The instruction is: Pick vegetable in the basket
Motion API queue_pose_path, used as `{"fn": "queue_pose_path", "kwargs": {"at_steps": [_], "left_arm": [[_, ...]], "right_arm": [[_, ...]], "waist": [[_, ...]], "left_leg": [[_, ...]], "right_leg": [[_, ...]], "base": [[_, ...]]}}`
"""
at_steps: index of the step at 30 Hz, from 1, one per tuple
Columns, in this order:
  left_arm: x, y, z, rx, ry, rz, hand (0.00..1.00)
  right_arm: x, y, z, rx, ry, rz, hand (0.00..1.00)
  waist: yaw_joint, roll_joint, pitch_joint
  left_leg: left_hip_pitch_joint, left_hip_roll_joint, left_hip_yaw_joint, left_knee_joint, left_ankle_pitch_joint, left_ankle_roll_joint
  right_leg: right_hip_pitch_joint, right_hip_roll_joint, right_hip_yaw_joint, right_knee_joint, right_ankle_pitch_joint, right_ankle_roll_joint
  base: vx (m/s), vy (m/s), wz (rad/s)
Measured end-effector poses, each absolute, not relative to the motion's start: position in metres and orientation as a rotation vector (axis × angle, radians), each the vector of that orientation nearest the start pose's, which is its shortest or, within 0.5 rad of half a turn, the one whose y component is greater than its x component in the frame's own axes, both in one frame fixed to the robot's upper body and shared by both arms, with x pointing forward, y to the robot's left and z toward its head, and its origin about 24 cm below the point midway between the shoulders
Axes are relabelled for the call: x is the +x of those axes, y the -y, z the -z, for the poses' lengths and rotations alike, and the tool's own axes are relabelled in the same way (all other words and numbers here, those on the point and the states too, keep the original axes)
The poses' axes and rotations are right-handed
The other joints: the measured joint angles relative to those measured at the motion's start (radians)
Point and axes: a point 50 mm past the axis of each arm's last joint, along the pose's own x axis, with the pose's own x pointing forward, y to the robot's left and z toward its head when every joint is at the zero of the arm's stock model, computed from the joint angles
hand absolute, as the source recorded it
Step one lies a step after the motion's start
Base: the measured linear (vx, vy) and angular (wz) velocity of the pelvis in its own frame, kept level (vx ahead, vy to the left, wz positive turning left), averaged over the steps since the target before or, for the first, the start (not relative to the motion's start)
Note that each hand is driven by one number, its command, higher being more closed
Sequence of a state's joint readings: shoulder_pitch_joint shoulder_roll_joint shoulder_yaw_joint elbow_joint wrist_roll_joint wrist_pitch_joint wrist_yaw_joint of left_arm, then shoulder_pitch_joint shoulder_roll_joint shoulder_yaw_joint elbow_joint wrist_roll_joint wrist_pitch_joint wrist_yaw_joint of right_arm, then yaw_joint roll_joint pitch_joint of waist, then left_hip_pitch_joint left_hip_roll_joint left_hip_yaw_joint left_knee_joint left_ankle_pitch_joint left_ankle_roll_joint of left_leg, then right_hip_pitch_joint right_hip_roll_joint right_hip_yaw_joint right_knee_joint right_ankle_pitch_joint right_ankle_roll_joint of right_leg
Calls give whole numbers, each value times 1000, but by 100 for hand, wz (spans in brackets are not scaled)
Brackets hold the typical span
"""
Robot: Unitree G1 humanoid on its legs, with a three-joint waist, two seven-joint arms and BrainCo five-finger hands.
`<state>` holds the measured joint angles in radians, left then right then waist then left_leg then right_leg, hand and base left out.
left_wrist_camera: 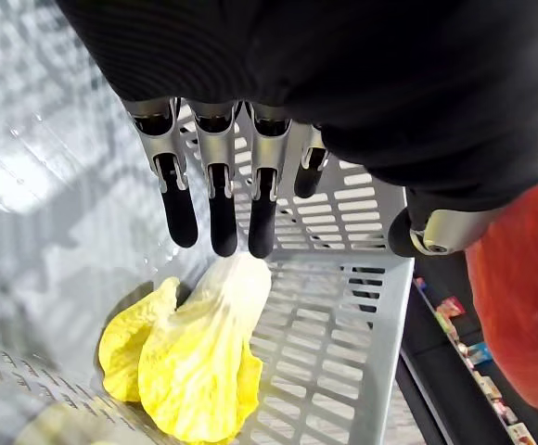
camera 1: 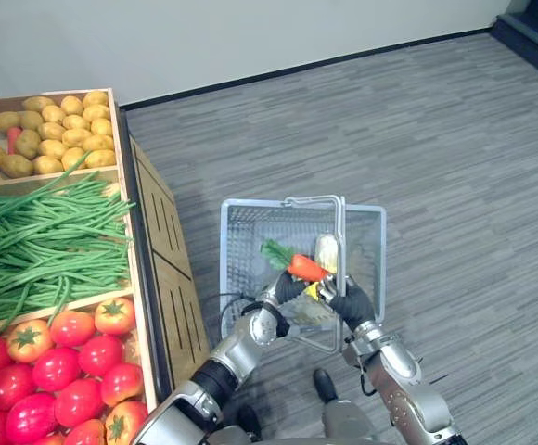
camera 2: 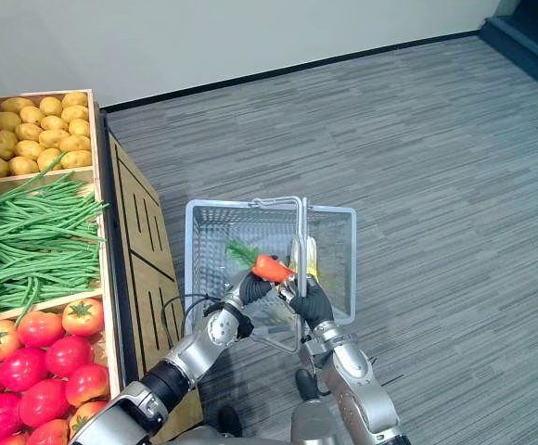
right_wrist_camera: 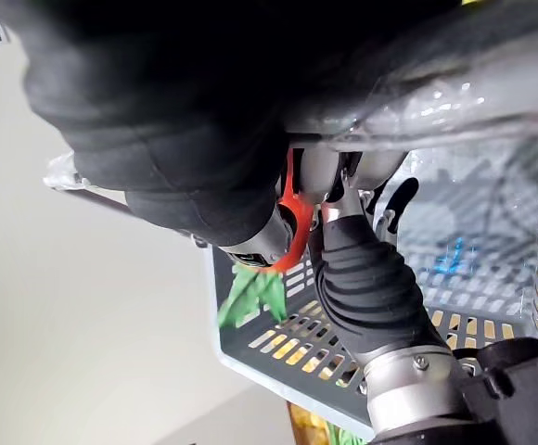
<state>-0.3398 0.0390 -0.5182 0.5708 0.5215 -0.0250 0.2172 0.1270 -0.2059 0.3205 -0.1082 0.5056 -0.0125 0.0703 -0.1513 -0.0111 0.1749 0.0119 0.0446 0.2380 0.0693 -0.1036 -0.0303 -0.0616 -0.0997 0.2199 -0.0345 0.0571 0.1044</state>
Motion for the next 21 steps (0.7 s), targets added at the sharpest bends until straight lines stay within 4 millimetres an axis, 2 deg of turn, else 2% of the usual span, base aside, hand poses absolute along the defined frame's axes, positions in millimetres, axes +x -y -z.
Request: {"fn": "queue_pose_path", "kwargs": {"at_steps": [9, 13, 17, 18, 20, 21], "left_arm": [[284, -50, 1, 771, 3, 363, 0], [285, -62, -11, 734, 43, 300, 0], [268, -74, -17, 604, 54, 236, 0], [256, -74, -18, 532, 59, 248, 0], [249, -74, -19, 453, 56, 253, 0], [241, -76, -22, 366, 54, 242, 0]], "right_arm": [[203, 112, -18, 334, -159, -351, 100], [202, 122, -14, 263, -165, -293, 100], [206, 143, -16, 172, -137, -188, 100], [208, 153, -17, 120, -131, -139, 100], [208, 160, -17, 81, -129, -107, 100], [206, 172, -16, 48, -134, -51, 100]], "waist": [[1, -8, -5], [2, -9, -5], [4, -9, -6], [8, -9, -6], [18, -9, -7], [30, -8, -11]], "left_leg": [[-6, 0, -15, -1, 0, 0], [-7, 0, -16, -1, 0, 0], [-4, 1, -19, -1, 0, 0], [0, 1, -21, -1, 0, 0], [2, 0, -25, -2, 0, 0], [4, -3, -33, -6, 0, 0]], "right_leg": [[3, -1, -20, -3, 0, 0], [3, -1, -22, -3, 0, 0], [8, -1, -25, -3, 0, 0], [14, -1, -27, -3, 0, 1], [18, 2, -33, -3, -1, 2], [22, 2, -42, -3, -5, 7]], "base": [[-3, -21, 6], [0, 0, 0], [-7, -6, 1], [-25, -20, 5], [-28, -25, 8], [-34, -35, 12]]}}
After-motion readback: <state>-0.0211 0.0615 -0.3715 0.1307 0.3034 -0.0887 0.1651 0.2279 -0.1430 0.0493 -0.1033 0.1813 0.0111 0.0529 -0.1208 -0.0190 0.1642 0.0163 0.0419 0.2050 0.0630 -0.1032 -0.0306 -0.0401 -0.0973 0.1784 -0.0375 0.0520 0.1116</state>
